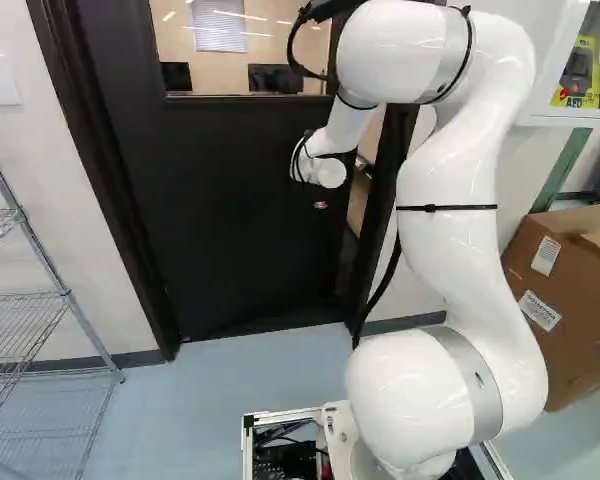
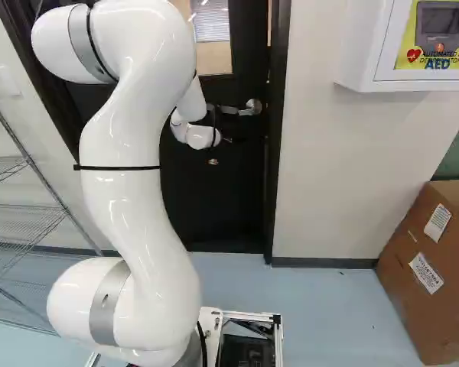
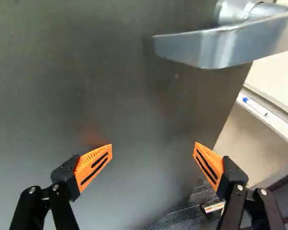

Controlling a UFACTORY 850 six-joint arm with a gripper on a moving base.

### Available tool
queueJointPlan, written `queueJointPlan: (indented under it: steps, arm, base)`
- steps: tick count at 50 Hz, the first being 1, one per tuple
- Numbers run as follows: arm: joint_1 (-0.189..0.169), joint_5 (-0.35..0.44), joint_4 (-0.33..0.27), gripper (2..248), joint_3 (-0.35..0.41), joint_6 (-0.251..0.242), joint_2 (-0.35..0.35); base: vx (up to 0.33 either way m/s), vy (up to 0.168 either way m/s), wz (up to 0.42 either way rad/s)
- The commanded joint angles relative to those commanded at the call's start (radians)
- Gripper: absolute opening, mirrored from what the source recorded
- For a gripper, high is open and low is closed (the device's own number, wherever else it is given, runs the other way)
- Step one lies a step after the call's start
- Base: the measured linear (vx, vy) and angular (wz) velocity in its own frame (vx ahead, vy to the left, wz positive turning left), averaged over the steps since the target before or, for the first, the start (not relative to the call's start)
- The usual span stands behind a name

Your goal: Open the door and move inside

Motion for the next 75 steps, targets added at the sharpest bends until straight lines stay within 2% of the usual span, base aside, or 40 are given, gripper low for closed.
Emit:
queueJointPlan:
  steps: [14,20,50,65,75]
  arm:
    - [0.030,-0.037,-0.145,247,-0.060,0.000,-0.046]
    - [0.038,-0.042,-0.173,247,-0.095,0.000,-0.072]
    - [0.075,-0.044,-0.182,247,-0.270,0.000,-0.201]
    - [0.086,-0.044,-0.182,247,-0.270,0.000,-0.200]
    - [0.091,-0.044,-0.182,247,-0.222,0.000,-0.166]
  base:
    - [0.000,0.000,0.000]
    - [0.000,0.000,0.000]
    - [0.000,0.000,0.000]
    - [0.000,0.000,0.000]
    - [0.000,0.000,0.000]
